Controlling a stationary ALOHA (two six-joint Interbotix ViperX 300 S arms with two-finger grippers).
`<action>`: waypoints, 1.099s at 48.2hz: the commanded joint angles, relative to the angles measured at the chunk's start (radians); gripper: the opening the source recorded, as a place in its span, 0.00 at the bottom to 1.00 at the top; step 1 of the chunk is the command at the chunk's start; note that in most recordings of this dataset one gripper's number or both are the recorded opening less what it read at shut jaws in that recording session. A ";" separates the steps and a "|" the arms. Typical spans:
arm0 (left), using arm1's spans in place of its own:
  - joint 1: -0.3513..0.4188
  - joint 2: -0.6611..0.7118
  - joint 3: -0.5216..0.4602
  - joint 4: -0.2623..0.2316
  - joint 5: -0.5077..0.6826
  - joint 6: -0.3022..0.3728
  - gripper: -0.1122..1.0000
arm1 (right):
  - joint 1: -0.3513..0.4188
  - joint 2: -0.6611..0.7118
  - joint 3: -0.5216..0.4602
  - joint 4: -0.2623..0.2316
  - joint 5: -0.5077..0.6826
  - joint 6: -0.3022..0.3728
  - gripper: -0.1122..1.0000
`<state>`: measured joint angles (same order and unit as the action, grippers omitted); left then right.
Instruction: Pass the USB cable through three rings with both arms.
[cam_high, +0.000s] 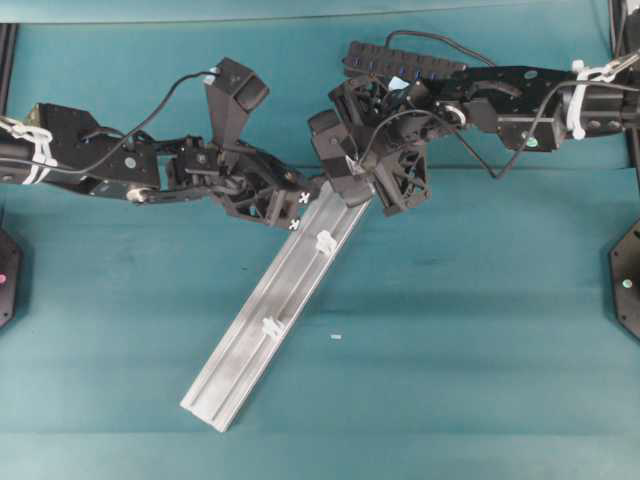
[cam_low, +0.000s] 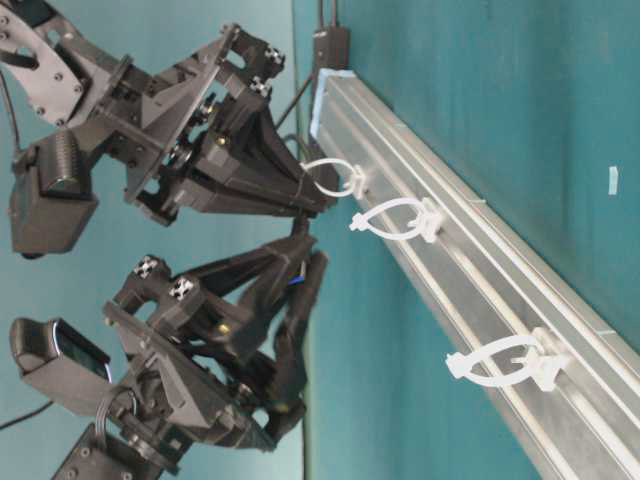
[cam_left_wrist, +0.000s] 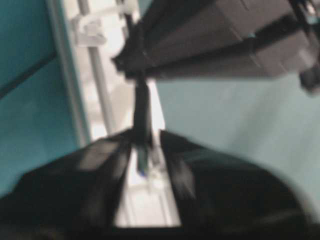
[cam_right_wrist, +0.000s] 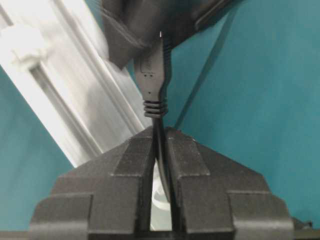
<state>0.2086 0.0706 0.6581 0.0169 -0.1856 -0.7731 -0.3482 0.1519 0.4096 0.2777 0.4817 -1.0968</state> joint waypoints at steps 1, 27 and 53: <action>-0.006 -0.069 0.005 0.003 -0.006 0.000 0.65 | 0.005 0.011 -0.012 -0.023 0.009 -0.003 0.19; -0.014 -0.360 0.195 0.006 -0.006 0.117 0.90 | 0.034 0.018 -0.006 -0.072 0.092 -0.206 0.19; -0.055 -0.558 0.287 0.006 0.115 0.132 0.90 | 0.035 0.035 0.021 -0.074 0.101 -0.218 0.19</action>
<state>0.1611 -0.3988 0.9541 0.0199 -0.1043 -0.6427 -0.3191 0.1810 0.4280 0.2040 0.5737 -1.3070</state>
